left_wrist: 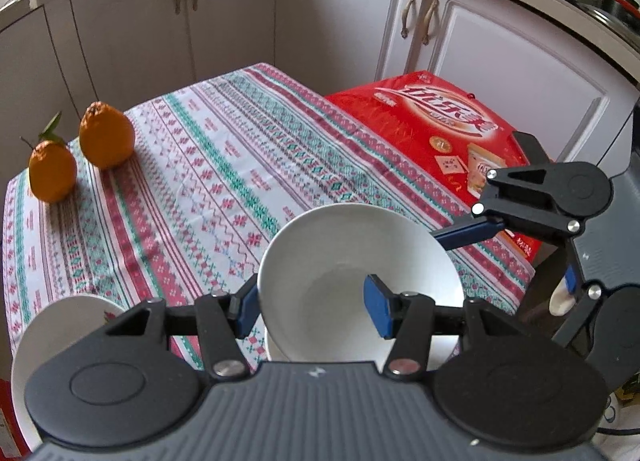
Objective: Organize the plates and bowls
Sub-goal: 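Carry the white bowl with the left tool and lower it onto the bowl stack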
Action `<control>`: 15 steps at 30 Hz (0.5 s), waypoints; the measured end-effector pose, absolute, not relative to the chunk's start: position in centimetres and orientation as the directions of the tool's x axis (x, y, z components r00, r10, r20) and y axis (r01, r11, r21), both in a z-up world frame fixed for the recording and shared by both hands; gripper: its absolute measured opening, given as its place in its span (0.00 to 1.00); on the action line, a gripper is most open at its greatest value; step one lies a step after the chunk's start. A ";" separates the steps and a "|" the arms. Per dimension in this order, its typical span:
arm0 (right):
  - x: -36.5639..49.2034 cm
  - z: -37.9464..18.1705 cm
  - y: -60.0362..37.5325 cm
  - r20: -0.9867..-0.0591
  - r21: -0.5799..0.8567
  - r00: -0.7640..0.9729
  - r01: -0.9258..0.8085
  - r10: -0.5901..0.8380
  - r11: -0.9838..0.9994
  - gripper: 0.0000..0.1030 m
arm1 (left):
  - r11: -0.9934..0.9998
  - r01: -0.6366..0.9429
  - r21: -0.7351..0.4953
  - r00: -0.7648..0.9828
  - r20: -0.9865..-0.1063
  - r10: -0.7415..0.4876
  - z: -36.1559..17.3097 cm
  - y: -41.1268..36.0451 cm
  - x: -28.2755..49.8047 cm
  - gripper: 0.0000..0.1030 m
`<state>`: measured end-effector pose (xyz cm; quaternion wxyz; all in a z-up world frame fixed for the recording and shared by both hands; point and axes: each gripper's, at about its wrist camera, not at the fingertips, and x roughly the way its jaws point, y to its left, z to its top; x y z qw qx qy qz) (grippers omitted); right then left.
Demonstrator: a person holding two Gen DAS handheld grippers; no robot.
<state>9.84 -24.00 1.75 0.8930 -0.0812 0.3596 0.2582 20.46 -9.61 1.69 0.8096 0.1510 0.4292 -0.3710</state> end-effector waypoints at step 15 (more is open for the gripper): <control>10.2 0.6 -23.7 -0.706 0.071 0.574 -0.526 0.415 0.848 0.81 | 0.690 0.718 -0.093 0.344 -0.814 -0.468 0.3 -9.1 20.4 0.51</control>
